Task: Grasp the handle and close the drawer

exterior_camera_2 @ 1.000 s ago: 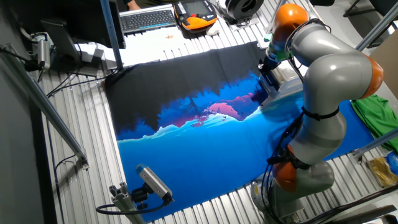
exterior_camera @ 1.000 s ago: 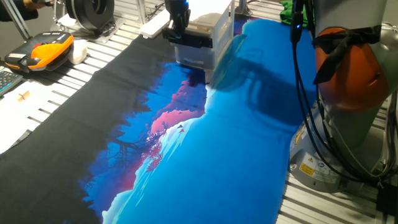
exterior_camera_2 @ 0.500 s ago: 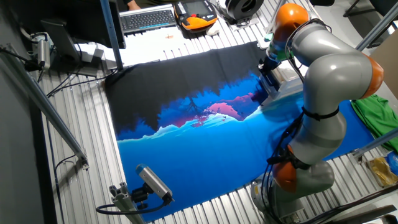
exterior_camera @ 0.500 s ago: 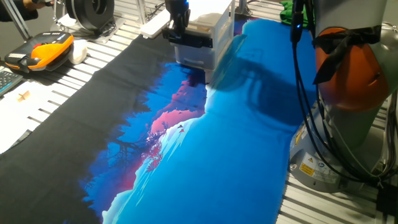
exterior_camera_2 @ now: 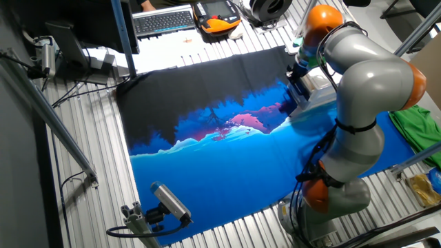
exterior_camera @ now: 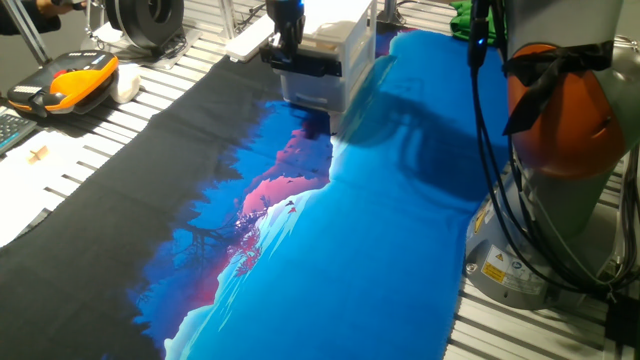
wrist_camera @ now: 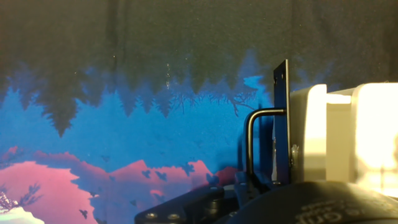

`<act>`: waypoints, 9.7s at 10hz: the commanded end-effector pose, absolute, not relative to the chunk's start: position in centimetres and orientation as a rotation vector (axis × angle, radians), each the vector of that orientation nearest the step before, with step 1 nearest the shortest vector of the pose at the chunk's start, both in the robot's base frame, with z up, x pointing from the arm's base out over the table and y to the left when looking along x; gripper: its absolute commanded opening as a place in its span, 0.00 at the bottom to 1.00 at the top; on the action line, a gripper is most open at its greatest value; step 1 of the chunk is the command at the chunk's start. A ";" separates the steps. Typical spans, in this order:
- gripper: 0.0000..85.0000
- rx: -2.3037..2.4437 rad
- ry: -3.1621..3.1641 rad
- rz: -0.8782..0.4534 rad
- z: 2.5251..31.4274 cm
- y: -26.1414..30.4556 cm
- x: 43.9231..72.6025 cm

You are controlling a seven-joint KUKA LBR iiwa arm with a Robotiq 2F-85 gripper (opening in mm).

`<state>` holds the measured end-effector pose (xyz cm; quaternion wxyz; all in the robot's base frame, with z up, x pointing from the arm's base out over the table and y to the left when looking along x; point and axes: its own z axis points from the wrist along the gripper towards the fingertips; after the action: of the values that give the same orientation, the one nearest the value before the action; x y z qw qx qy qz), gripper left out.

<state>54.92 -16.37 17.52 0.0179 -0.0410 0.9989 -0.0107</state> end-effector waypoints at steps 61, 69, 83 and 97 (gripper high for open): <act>0.00 -0.234 3.090 -0.096 18.1 -18.0 55.2; 0.00 -0.278 3.080 -0.096 17.9 -17.9 55.3; 0.00 -0.369 3.062 -0.074 18.0 -18.7 55.4; 0.00 -0.450 3.044 -0.063 17.8 -19.5 55.6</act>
<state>55.52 -19.56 17.77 0.0311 -0.1460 0.9886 -0.0200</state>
